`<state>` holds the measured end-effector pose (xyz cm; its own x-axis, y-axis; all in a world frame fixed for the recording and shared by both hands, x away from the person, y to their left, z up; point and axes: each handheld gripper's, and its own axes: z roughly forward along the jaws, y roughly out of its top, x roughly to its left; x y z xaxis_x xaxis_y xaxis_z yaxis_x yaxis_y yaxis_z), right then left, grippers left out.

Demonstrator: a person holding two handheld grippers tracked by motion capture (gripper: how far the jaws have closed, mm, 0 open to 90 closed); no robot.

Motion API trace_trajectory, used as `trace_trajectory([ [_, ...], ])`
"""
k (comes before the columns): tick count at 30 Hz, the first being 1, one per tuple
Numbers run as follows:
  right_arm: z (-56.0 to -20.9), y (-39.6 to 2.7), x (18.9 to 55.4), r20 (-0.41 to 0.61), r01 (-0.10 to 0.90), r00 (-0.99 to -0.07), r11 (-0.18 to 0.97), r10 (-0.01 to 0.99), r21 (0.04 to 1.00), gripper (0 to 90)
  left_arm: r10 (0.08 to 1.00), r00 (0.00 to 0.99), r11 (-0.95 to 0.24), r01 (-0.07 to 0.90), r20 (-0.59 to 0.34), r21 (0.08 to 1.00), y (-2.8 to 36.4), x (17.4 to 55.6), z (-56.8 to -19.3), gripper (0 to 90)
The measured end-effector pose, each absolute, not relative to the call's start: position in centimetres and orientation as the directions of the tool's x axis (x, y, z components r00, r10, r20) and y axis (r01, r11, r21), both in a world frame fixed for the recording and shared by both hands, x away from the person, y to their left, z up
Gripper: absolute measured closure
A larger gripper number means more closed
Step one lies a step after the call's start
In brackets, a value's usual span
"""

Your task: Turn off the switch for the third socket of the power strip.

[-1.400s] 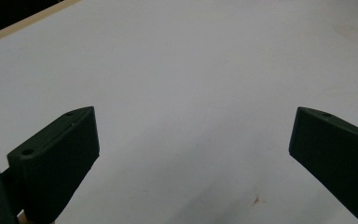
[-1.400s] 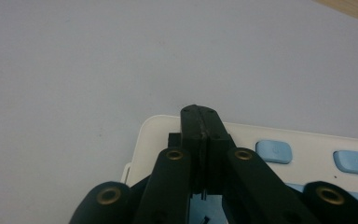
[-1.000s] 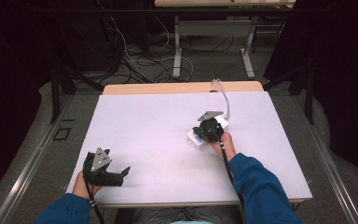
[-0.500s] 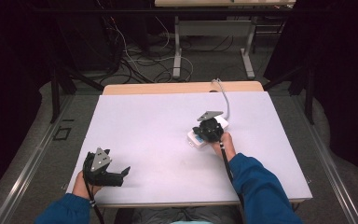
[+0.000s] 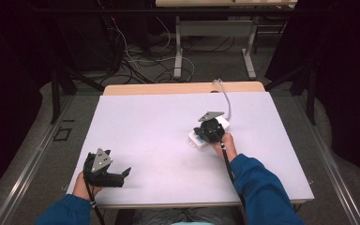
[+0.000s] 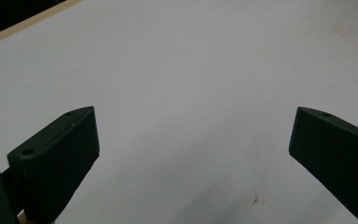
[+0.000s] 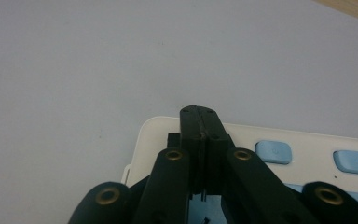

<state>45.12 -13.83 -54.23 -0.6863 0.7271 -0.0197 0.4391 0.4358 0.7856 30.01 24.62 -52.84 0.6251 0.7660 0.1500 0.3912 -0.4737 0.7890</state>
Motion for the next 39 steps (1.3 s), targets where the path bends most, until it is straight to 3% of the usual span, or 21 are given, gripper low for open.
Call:
trace_trajectory([
  [6, -54.3, -14.0, 45.2, 0.011, 0.455, -0.688, 0.420, 0.726, 0.785, 90.0, 0.762, 0.630, -0.472, 0.380, 0.151, 0.796, 24.6, 30.0, -52.7, 1.4],
  [32, -52.7, -13.8, 44.6, -0.045, 0.405, -0.668, 0.413, 0.743, 0.816, 90.0, 0.759, 0.637, -0.466, 0.388, 0.134, 0.796, 24.5, 30.2, -52.9, 1.3],
  [39, -52.0, -14.2, 44.4, -0.029, 0.410, -0.673, 0.405, 0.739, 0.817, 77.6, 0.761, 0.635, -0.461, 0.388, 0.132, 0.798, 24.4, 30.3, -52.9, 1.3],
])
